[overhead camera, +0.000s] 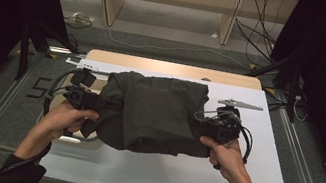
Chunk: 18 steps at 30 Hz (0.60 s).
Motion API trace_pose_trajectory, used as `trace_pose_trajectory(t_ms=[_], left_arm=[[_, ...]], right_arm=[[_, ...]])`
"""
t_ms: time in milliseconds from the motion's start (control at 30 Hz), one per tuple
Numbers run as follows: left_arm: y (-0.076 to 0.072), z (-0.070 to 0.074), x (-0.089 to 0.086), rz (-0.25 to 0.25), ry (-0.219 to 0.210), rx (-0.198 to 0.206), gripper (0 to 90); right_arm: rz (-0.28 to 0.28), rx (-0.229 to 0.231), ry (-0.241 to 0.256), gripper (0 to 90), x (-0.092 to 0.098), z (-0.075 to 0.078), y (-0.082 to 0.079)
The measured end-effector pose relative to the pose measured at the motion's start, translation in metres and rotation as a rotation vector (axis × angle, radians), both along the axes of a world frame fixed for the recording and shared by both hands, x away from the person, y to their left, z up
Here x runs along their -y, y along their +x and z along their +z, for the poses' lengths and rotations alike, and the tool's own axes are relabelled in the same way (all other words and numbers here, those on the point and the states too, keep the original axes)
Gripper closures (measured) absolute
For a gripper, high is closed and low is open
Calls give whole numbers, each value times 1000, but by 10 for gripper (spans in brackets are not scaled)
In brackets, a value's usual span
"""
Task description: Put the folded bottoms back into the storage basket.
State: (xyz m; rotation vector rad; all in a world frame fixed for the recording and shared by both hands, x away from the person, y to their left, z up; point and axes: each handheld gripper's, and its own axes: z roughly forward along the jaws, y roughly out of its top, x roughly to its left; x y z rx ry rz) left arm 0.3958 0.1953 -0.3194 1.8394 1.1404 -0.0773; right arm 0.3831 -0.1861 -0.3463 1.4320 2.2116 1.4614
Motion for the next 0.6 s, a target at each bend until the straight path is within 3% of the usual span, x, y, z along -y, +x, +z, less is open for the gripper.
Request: trace_pose_trajectory(t_ms=[267,600], left_arm=[[9,12,-25,35,-37,7,764],[1,18,-70,113,-63,29,763]], right_arm=[[24,19,15,819,-21,18,15],[83,23,35,819,-64,29,33]])
